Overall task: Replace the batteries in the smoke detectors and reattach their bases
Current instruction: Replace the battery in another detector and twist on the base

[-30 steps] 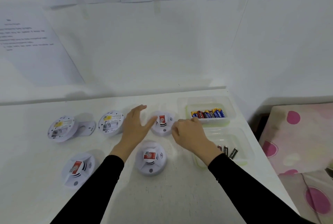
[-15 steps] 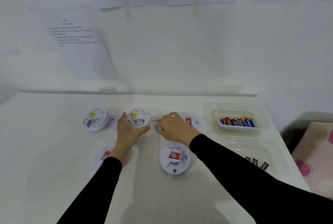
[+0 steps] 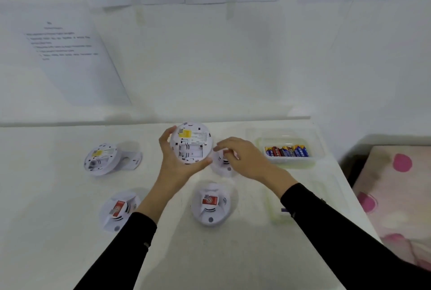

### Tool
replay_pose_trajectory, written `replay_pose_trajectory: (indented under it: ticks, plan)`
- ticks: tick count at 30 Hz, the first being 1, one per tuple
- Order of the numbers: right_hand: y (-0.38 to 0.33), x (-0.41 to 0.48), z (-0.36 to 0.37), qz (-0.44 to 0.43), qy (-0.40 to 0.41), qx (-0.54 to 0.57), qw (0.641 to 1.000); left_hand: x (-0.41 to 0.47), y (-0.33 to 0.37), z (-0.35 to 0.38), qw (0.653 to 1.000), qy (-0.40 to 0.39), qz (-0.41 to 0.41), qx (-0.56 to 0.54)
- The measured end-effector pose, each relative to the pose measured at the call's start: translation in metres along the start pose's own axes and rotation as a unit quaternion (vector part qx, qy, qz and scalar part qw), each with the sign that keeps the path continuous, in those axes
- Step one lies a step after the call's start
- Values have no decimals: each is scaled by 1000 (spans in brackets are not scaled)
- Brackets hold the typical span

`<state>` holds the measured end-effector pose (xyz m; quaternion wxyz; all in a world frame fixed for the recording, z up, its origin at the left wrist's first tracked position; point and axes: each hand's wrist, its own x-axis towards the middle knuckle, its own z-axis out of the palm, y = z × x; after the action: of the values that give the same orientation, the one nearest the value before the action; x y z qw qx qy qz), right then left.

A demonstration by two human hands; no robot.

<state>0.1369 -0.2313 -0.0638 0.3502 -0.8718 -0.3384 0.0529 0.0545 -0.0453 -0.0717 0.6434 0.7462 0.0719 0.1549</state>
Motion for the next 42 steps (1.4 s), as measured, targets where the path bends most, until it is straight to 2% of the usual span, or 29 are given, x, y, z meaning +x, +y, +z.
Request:
replay_pose_trajectory:
  ticks: [4,6,10,12,14,18,22,25,26,28,30,32,37,42]
  plan:
    - [17,-60,-51,104,102,82,986,-3,16,36,994,-89,-13,-58]
    - [23,-85,-72,177,75,80,978,-8,22,55,988,-126,-32,-88]
    - [45,-123,-81,272,-63,-16,960,-16,27,97,948,-176,-107,-242]
    - [54,-133,-75,298,-64,-76,949,-19,31,114,922,-178,-157,-307]
    - [57,-138,-69,324,-60,-142,933,-23,35,126,915,-179,-174,-317]
    - [53,-136,-61,382,-43,-146,911,-29,40,140,906,-190,-186,-329]
    - [54,-129,-61,388,-58,-148,908,-25,42,141,901,-212,-219,-308]
    - [54,-133,-63,369,4,-42,929,-22,46,140,902,-205,-246,-290]
    - [51,-135,-64,358,55,2,932,-21,46,139,901,-198,-253,-292]
    - [41,-137,-68,301,213,64,927,-19,47,137,901,-187,-259,-293]
    - [25,-136,-73,231,379,136,886,-17,48,136,904,-180,-258,-290]
    - [9,-134,-76,179,444,185,858,-16,49,135,903,-180,-262,-290]
    - [0,-132,-59,122,389,167,898,-20,52,136,902,-202,-251,-288]
    - [6,-131,-55,115,374,135,910,-19,53,133,901,-201,-256,-287]
